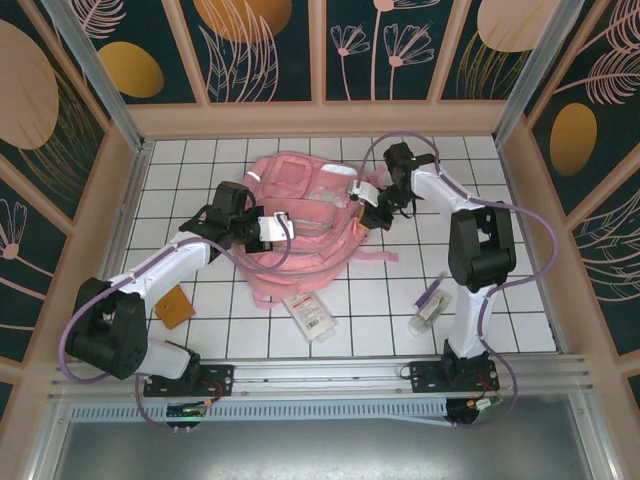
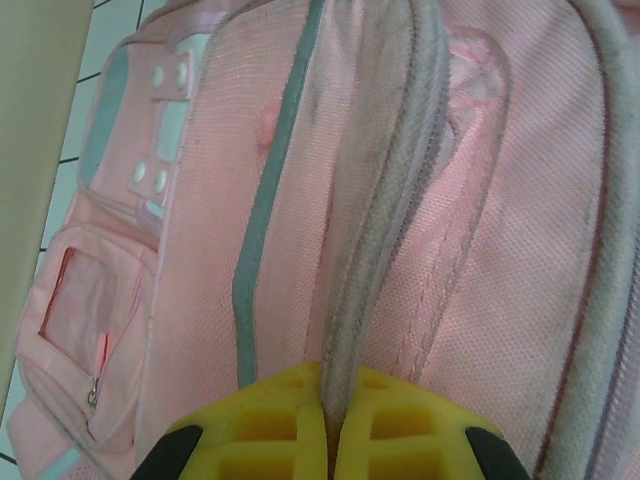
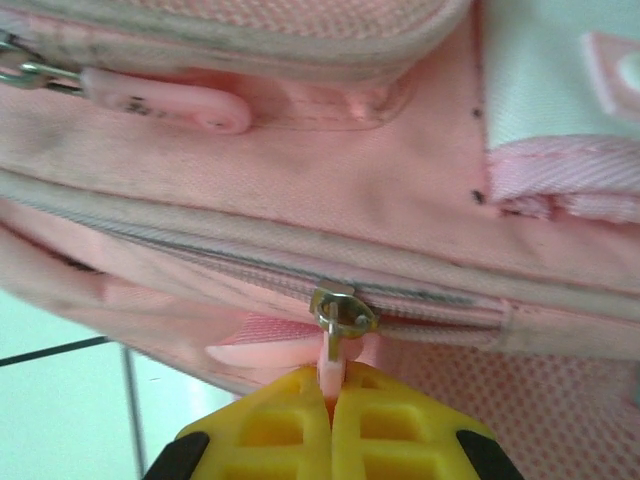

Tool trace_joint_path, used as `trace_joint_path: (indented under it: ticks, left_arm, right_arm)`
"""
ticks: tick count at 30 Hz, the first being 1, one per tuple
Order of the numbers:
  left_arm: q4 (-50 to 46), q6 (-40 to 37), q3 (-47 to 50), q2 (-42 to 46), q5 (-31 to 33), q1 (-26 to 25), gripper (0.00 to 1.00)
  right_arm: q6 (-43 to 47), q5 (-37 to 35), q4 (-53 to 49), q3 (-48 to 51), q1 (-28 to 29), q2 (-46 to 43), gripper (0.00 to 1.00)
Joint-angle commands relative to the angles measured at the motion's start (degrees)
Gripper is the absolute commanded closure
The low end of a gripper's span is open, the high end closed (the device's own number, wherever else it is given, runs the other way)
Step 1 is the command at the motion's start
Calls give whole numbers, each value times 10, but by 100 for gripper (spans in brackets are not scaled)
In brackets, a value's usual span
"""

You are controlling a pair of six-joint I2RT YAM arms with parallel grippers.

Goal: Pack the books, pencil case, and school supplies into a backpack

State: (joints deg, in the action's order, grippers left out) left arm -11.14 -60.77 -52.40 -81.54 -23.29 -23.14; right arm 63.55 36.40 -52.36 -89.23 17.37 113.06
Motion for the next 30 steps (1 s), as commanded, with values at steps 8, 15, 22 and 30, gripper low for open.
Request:
trace_joint_path:
  ticks: [8, 15, 22, 30]
  left_arm:
    - [96, 116, -11, -9, 10, 8, 100]
    - [185, 260, 8, 0, 6, 6, 100]
    - [252, 365, 26, -7, 58, -23, 100]
    - [214, 229, 31, -7, -10, -26, 100]
  right_arm:
    - [-55, 182, -118, 12, 49, 7, 100]
    - [-115, 216, -70, 24, 135, 40, 100]
    - [-210, 245, 89, 50, 201, 19, 100]
    - [-294, 158, 467, 280, 219, -141, 77]
